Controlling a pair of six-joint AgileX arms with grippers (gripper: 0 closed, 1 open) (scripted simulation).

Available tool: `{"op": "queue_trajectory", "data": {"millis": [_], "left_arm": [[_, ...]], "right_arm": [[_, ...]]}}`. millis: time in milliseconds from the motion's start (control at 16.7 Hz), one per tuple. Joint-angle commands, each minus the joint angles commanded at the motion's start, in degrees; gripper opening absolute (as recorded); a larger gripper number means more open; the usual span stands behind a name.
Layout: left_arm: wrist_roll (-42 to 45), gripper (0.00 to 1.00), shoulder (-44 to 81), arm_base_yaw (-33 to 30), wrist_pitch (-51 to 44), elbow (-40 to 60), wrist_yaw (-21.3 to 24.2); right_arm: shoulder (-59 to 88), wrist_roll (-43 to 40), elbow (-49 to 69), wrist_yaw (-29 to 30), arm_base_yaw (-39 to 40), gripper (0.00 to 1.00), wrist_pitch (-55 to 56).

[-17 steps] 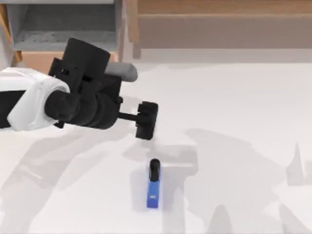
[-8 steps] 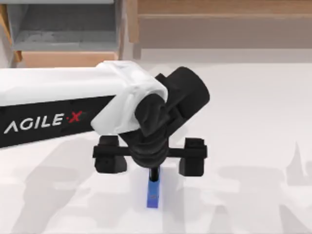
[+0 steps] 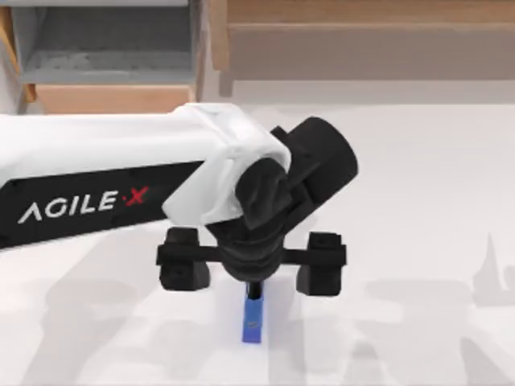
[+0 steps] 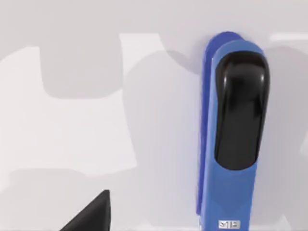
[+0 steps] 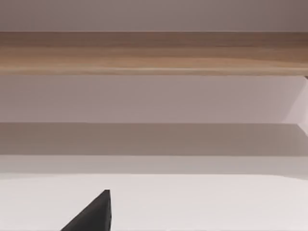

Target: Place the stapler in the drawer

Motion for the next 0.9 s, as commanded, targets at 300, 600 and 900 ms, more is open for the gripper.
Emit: {"op": "queue_trajectory", "data": {"millis": [300,600,900], "left_arm": [[1.0,1.0,4.7,0.8,8.3,-3.3,0.1],[1.8,1.0,8.3,1.5,14.2,-5.7,0.2],[1.8,0.77,8.3,1.5,14.2,-5.7,0.2]], "right_arm": [[0.0,0.0,0.0,0.0,0.0,1.0,0.0],[0.0,0.0,0.0,0.0,0.0,1.0,0.0],[0.0,0.0,0.0,0.0,0.0,1.0,0.0]]}}
